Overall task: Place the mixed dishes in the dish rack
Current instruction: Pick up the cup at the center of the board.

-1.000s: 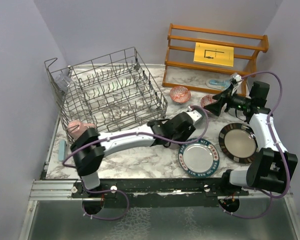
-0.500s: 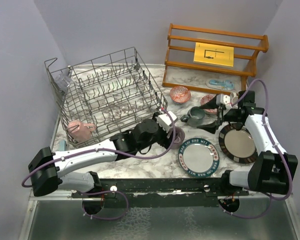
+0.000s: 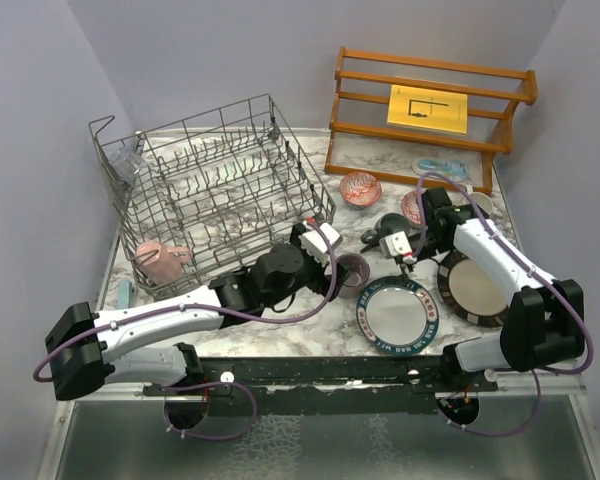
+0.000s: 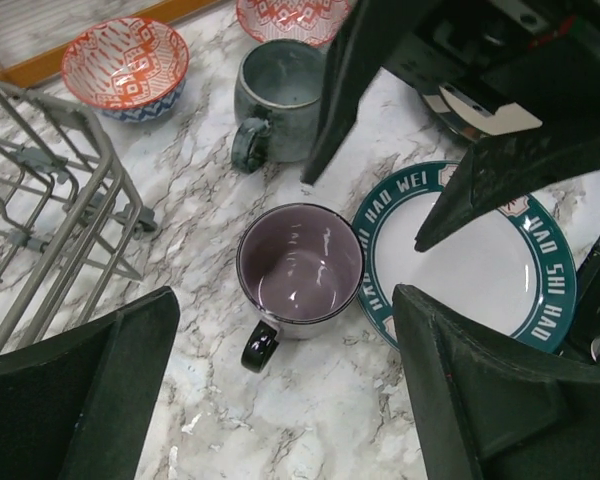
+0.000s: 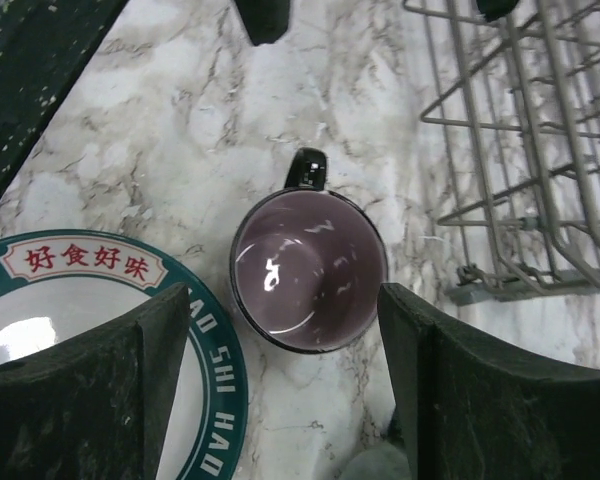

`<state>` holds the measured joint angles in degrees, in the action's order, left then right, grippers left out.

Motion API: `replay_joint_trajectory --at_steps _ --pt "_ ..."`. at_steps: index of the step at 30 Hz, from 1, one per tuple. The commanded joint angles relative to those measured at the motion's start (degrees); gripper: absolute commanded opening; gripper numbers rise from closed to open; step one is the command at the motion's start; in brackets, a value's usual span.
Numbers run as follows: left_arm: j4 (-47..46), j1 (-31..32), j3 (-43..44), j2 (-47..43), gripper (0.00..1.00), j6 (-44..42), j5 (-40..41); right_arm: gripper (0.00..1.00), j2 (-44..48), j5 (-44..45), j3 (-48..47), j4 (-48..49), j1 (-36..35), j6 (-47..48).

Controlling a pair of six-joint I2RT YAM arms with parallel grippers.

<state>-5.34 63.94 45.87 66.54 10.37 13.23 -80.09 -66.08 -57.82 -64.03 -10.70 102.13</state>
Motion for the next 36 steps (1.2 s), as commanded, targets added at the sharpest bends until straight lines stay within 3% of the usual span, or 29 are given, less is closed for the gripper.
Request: replay_joint_trajectory --at_steps 1,15,19,33,36 --pt "-1.93 -0.78 -3.24 -3.55 0.94 3.22 4.19 0.72 -0.26 9.21 1.65 4.80 -4.39 -1.12" --pt "-4.24 -1.95 -10.62 -9.56 0.96 4.88 5.84 0.52 -5.83 22.18 2.65 9.66 -14.79 -6.36" --pt "-4.11 -1.95 -11.45 -9.90 0.96 4.34 6.62 0.41 -7.65 24.91 2.03 9.89 -16.39 -7.35" --pt "-4.59 -2.04 -14.39 -11.02 0.95 3.03 6.77 0.03 -10.55 23.49 -0.61 8.78 -18.30 -8.47" --pt "-5.18 -2.06 -15.24 -11.69 0.95 2.85 6.50 0.01 -9.78 21.35 -1.74 7.49 -18.30 -8.78"
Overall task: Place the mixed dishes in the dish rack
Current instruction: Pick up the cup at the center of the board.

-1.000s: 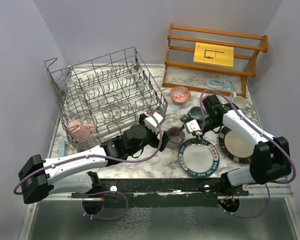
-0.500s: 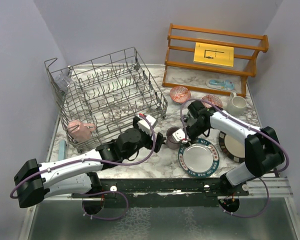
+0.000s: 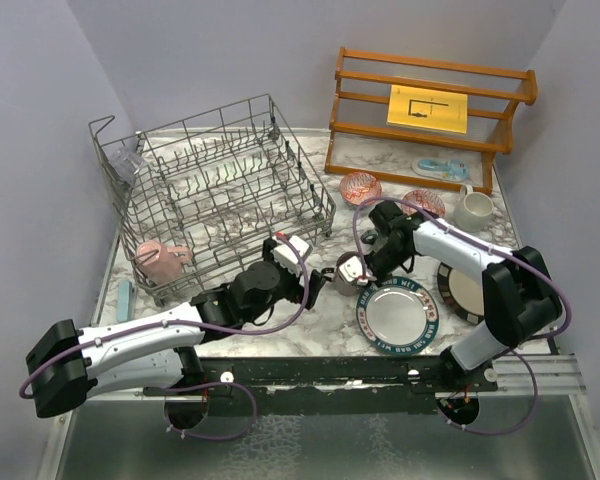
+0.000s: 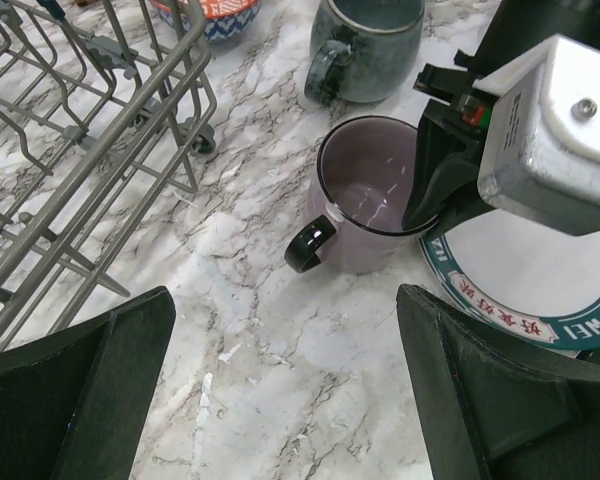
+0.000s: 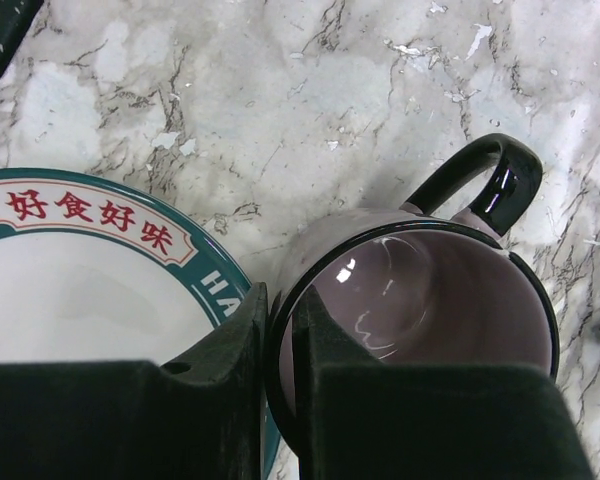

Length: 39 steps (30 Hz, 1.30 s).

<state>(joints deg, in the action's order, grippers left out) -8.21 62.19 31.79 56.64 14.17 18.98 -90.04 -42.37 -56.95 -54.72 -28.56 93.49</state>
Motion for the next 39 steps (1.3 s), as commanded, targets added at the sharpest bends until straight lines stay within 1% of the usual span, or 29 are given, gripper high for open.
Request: replay_joint_trajectory --at_steps 1,4,7,12,15,18,21,26,28,31,34,39 --pt "-2.29 -0.32 -1.33 -1.95 0.95 -1.01 0.60 0.01 0.76 -3.43 -2.96 -2.40 -0.45 -0.15" --pt "-2.57 -0.32 -1.89 -3.77 0.95 -1.53 -0.55 0.01 3.38 -8.70 -4.44 -4.39 -0.45 -1.16" --pt "-5.19 -0.32 -3.72 -7.57 0.96 -2.06 -2.66 0.01 6.38 -13.21 -5.56 -6.86 -0.45 -2.57" --pt "-15.28 -0.52 -8.97 -16.46 0.98 -2.03 -9.76 0.01 11.75 -19.14 -5.80 -9.15 -0.04 -4.18" --pt "-19.60 -0.75 -10.12 -20.53 0.99 -1.28 -12.12 0.01 14.91 -25.69 -5.89 -11.70 3.13 -3.40" --pt "-21.95 -1.28 -9.49 -22.34 0.99 -0.52 -15.46 0.01 17.24 -33.06 -5.49 -16.04 7.03 1.33" --pt "-22.31 -2.37 -7.14 -20.99 0.99 -1.21 -21.70 0.01 19.13 -37.68 -4.71 -18.26 9.60 4.36" --pt "-17.92 -5.31 -0.70 -14.52 0.98 -5.02 -32.09 0.01 21.12 -40.11 -2.78 -18.49 10.49 5.75" --pt "-16.51 -7.31 1.08 -12.56 0.98 -6.53 -34.40 0.01 21.65 -40.73 -2.33 -18.49 10.77 6.24" --pt "-16.37 -12.85 3.00 -8.98 0.96 -6.37 -39.88 0.01 22.24 -41.55 -1.96 -18.68 11.02 6.51" --pt "-20.43 -16.13 3.45 -5.69 0.94 -4.29 -45.71 0.01 22.62 -42.41 -1.71 -19.13 10.98 7.15" --pt "-29.64 -16.74 2.94 0.18 0.91 0.79 -50.41 0.01 22.74 -43.25 -1.33 -19.23 10.98 7.68"
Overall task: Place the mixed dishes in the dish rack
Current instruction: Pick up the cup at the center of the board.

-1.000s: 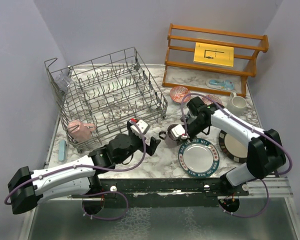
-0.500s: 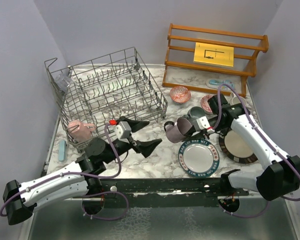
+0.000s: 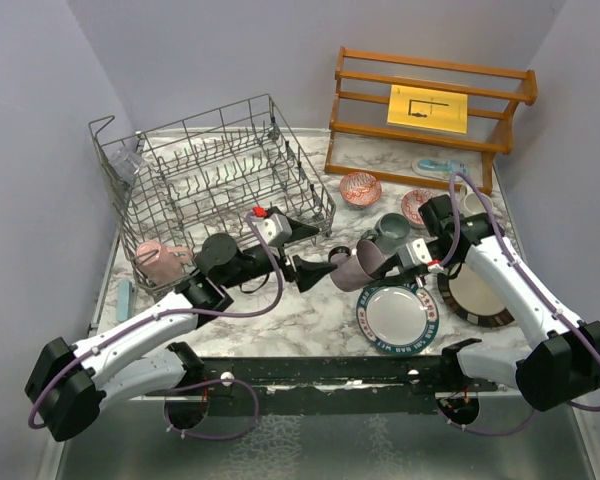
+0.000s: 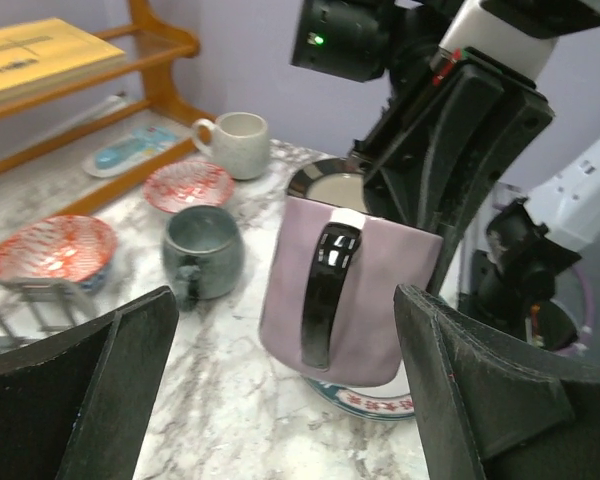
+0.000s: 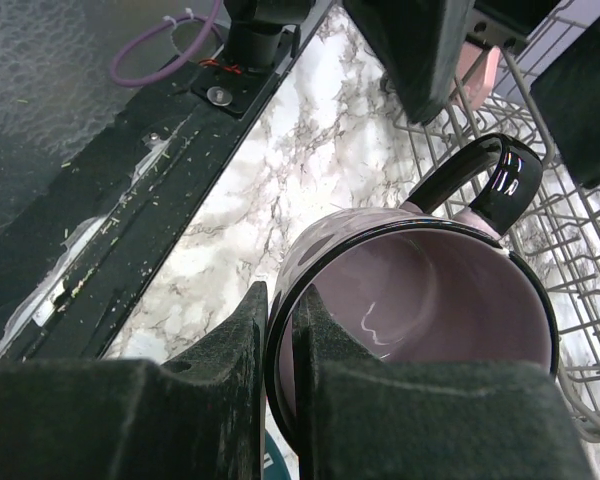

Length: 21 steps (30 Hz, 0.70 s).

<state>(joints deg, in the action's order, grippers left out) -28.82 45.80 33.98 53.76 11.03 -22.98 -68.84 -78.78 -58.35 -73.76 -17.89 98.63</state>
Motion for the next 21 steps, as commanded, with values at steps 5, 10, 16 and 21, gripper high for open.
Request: replay_joint_trajectory --at_steps 5,10,16,21 --pt "-15.94 -0.34 -0.09 6.21 0.86 7.79 -10.24 0.01 1.34 -7.00 0.50 -0.25 0.33 2.97" --pt "-15.58 -0.36 0.53 7.69 0.72 7.60 -11.10 0.01 1.19 -7.59 0.43 -0.69 0.33 3.40" --pt "-13.67 -0.49 1.04 9.17 0.60 6.48 -11.74 0.01 0.81 -8.22 0.36 -1.53 0.33 4.40" --pt "-13.91 -0.79 1.76 10.57 0.52 6.65 -13.83 0.01 0.40 -8.40 0.43 -1.74 0.32 4.90"
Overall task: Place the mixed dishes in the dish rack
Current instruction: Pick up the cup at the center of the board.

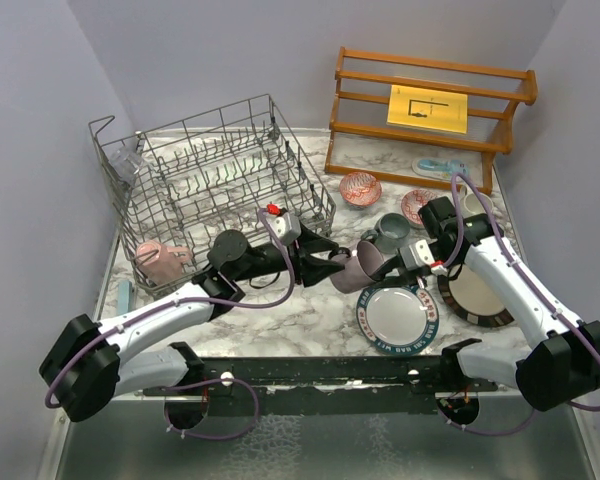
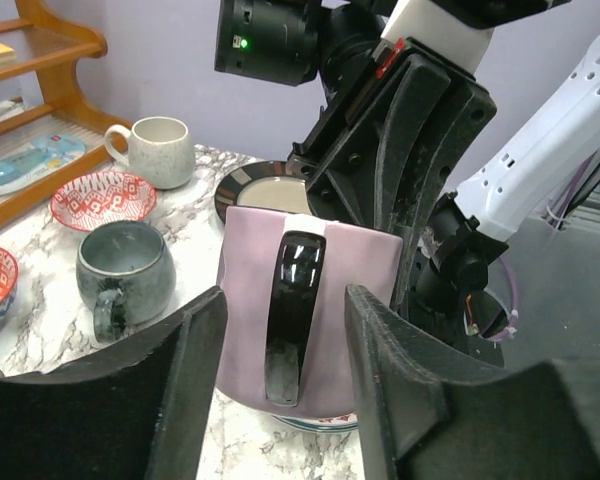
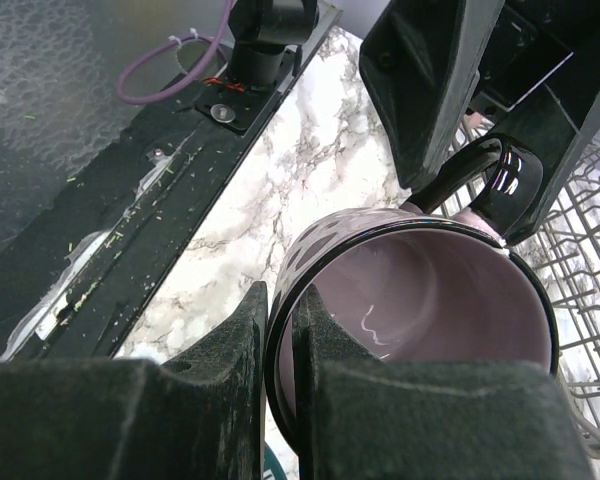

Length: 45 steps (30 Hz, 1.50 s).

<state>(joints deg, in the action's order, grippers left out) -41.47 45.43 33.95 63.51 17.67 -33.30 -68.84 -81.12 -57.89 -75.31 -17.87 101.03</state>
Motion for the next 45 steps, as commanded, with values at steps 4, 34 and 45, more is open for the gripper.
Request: replay_joint_trajectory --at_steps 4,34,45 --pt "-2.20 -0.51 2.48 2.23 0.36 0.87 -5.82 0.01 0.11 -6.13 0.07 -0.32 0.29 2.84" --pt "4.44 -4.94 -0.36 -4.57 0.00 0.83 -6.93 0.77 5.05 -7.20 4.41 36.54 11.26 -52.80" --pt "10.57 -5.00 3.26 -4.15 0.00 -5.00 -9.66 0.81 -4.75 -3.05 12.16 63.54 11.36 -96.08"
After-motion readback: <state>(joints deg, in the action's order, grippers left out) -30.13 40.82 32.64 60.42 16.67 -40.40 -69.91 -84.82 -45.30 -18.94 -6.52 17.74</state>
